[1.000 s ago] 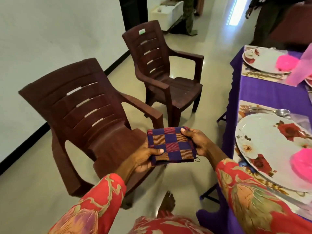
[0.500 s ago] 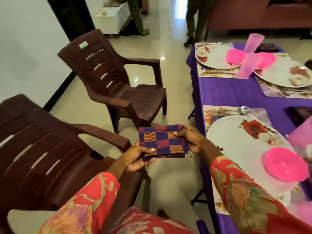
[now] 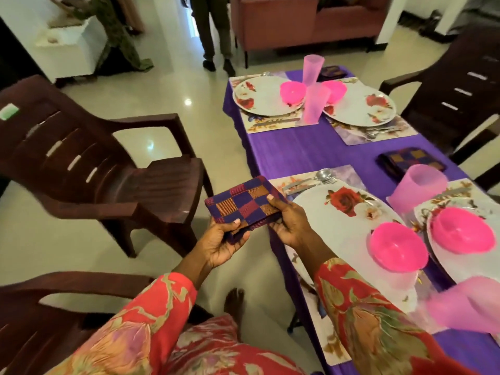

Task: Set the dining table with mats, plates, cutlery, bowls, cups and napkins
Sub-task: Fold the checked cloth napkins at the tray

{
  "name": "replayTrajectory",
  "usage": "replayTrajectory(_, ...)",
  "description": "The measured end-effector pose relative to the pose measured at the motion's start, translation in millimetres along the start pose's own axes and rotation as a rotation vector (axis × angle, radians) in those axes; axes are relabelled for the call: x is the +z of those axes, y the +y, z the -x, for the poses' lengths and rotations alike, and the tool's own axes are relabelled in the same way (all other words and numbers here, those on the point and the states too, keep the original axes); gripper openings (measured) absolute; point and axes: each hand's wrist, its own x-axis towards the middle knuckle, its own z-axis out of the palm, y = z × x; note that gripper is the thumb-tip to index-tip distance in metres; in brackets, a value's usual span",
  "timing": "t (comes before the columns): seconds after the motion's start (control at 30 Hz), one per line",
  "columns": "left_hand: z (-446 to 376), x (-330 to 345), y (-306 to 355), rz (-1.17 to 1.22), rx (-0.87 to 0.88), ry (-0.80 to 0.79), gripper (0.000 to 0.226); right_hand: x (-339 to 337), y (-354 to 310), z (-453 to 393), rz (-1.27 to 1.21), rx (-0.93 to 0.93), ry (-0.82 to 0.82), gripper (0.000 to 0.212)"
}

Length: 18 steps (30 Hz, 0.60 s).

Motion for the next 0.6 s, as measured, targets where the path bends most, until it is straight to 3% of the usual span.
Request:
replayTrajectory(0.27, -92.5, 47.3, 25.5, -0.147, -0.118, -0.154, 0.034, -4.2, -39.9, -55.6, -0.025, -0.096, 0.205, 0.022)
replayTrajectory(0.47, -172.7, 98.2, 73.9, -0.318, -0.091, -0.08, 0.016, -9.5, -83.8, -104.6, -0.058, -0.184, 0.37, 0.033)
replayTrajectory(0.6, -227.0, 126.4, 91.8, -0.442, -0.111, -0.048, 0.012, -6.7, -105.3, -133.3, -0.098, -0.225, 0.486, 0.024)
